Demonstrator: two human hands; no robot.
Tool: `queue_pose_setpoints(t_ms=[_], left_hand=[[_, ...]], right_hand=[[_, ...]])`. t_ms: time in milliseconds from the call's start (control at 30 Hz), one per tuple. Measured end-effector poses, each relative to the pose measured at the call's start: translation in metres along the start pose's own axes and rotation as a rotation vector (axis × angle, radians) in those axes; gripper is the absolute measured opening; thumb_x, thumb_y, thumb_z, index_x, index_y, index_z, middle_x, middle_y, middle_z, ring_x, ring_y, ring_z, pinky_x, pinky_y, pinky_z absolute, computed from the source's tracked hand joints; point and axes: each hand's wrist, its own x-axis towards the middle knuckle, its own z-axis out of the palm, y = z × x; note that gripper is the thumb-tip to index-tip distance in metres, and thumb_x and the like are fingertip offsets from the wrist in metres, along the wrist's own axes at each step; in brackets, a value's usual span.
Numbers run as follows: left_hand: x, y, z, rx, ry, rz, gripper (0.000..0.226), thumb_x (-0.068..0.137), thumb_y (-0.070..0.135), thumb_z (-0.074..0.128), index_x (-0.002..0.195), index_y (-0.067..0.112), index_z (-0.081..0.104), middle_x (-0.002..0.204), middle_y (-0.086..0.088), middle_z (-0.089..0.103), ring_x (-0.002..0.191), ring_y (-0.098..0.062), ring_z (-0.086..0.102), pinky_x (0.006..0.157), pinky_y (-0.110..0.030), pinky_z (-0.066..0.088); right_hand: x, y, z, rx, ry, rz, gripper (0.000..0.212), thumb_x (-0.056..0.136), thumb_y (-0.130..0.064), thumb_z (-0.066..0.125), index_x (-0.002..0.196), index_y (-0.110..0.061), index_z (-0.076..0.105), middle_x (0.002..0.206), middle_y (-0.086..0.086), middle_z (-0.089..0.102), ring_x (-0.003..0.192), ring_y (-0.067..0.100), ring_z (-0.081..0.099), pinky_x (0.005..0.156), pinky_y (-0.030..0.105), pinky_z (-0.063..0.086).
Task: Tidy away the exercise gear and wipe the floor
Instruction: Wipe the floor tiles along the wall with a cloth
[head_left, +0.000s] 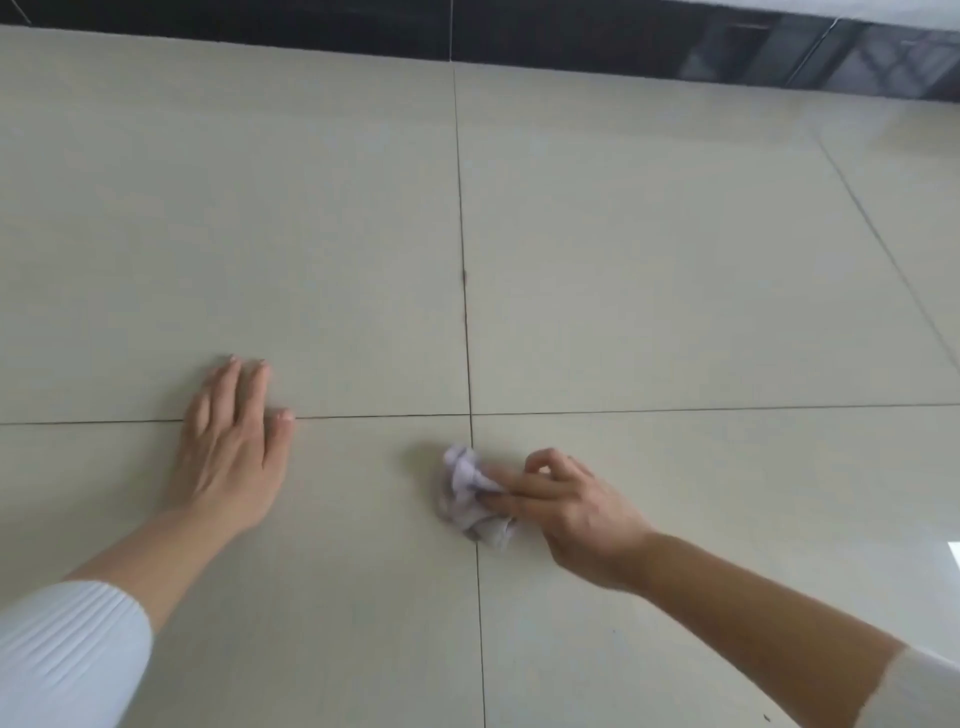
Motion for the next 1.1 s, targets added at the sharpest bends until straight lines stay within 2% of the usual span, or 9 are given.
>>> queue_pose_setpoints(t_ms=[133,300,467,567,700,800,900,967,1100], left_hand=[[-0.007,-0.008,0.004,0.013,0.058,0.016,0.063,0.092,0.040,0.025,0.143,0.004,0.037,0.149,-0.023,0.033,0.137,-0.038,0.031,0.113,-0.047,0.024],[-0.010,-0.004,-0.001,-0.040,0.073,-0.047,0.060,0.091,0.040,0.028,0.144,0.013,0.037,0.152,-0.014,0.031,0.136,-0.034,0.032,0.111,-0.046,0.027],[-0.010,0.000,-0.005,-0.052,0.047,-0.096,0.061,0.090,0.043,0.027,0.145,0.019,0.036,0.155,-0.007,0.028,0.140,-0.028,0.027,0.110,-0.044,0.028],[-0.010,0.002,-0.007,-0.036,0.019,-0.110,0.061,0.090,0.044,0.027,0.146,0.021,0.034,0.156,-0.004,0.025,0.141,-0.026,0.026,0.110,-0.043,0.028],[-0.010,0.003,-0.006,-0.029,-0.007,-0.112,0.061,0.090,0.043,0.028,0.146,0.021,0.032,0.157,-0.005,0.025,0.141,-0.025,0.025,0.109,-0.041,0.027],[-0.010,0.002,-0.005,-0.024,-0.001,-0.089,0.061,0.089,0.042,0.031,0.145,0.018,0.034,0.154,-0.010,0.029,0.139,-0.029,0.028,0.109,-0.043,0.027],[-0.010,0.001,-0.006,-0.040,-0.002,-0.087,0.061,0.089,0.041,0.031,0.144,0.016,0.037,0.154,-0.011,0.030,0.138,-0.031,0.030,0.108,-0.046,0.029],[-0.010,0.002,-0.006,-0.057,-0.019,-0.086,0.060,0.090,0.041,0.030,0.145,0.017,0.035,0.154,-0.010,0.028,0.139,-0.030,0.027,0.108,-0.046,0.028],[-0.009,0.002,-0.007,-0.080,-0.037,-0.068,0.058,0.090,0.036,0.035,0.145,0.016,0.034,0.154,-0.011,0.028,0.139,-0.030,0.025,0.111,-0.045,0.025]], right_hand=[[0.061,0.062,-0.013,-0.015,0.163,0.448,0.068,0.072,0.013,0.044,0.128,-0.021,0.061,0.138,-0.008,0.054,0.089,0.028,0.040,0.081,0.046,0.048],[0.135,0.103,-0.023,-0.015,0.150,0.720,0.069,0.081,0.008,0.032,0.136,-0.029,0.051,0.141,-0.016,0.046,0.098,0.025,0.030,0.092,0.037,0.034],[0.203,0.121,-0.025,-0.044,0.089,0.792,0.068,0.083,0.006,0.029,0.137,-0.030,0.048,0.143,-0.013,0.043,0.111,0.028,0.032,0.087,0.033,0.025],[0.234,0.108,-0.025,0.166,0.144,0.879,0.061,0.087,0.003,0.029,0.132,-0.030,0.055,0.112,-0.007,0.049,0.118,0.029,0.032,0.097,0.031,0.024],[0.228,0.080,-0.015,0.284,0.214,0.751,0.053,0.090,-0.004,0.040,0.126,-0.036,0.060,0.118,-0.003,0.058,0.118,0.022,0.038,0.094,0.035,0.028],[0.199,0.056,-0.011,0.271,0.171,0.685,0.056,0.087,0.001,0.043,0.121,-0.038,0.061,0.116,-0.014,0.063,0.109,0.020,0.041,0.100,0.041,0.030],[0.168,0.021,-0.006,0.242,0.169,0.656,0.066,0.077,0.015,0.043,0.113,-0.035,0.070,0.110,-0.041,0.047,0.109,0.018,0.046,0.094,0.035,0.028],[0.145,0.001,0.000,0.236,0.139,0.686,0.064,0.076,0.016,0.044,0.110,-0.030,0.072,0.113,-0.033,0.054,0.113,0.019,0.048,0.095,0.032,0.026],[0.097,-0.047,0.012,0.199,0.076,0.777,0.064,0.075,0.016,0.047,0.111,-0.030,0.072,0.122,-0.010,0.065,0.116,0.018,0.049,0.100,0.044,0.038]])
